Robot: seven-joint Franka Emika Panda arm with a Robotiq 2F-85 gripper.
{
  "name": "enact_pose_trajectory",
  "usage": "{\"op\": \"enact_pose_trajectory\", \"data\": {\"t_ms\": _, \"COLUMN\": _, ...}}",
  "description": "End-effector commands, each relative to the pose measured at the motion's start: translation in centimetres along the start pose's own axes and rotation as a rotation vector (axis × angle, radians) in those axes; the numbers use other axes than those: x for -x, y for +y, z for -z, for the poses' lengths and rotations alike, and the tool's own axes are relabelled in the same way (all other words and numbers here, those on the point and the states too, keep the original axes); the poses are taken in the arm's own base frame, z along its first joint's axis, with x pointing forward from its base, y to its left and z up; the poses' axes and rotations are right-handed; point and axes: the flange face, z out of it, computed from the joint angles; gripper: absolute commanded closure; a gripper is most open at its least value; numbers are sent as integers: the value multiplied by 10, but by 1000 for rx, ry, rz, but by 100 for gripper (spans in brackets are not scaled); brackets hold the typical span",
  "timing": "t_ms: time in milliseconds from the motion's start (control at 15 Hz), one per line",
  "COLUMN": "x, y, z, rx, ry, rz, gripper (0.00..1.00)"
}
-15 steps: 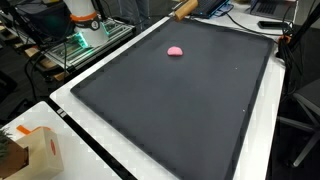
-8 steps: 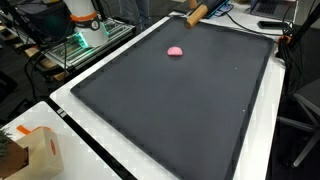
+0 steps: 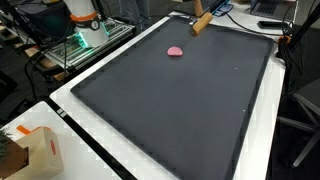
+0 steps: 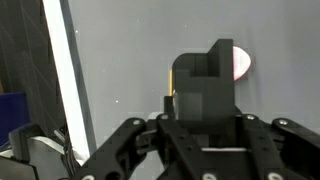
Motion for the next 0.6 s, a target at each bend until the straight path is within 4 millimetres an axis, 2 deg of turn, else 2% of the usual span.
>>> {"op": "enact_pose_trajectory", "data": {"t_ms": 0, "x": 2, "y": 13, "z": -7, "rx": 10, "ry": -32, "rz": -10, "gripper": 77}}
{"op": "enact_pose_trajectory", "data": {"t_ms": 533, "x": -10, "y": 8, "z": -24, "rx": -38, "ry": -105, "rz": 58, "gripper": 77}}
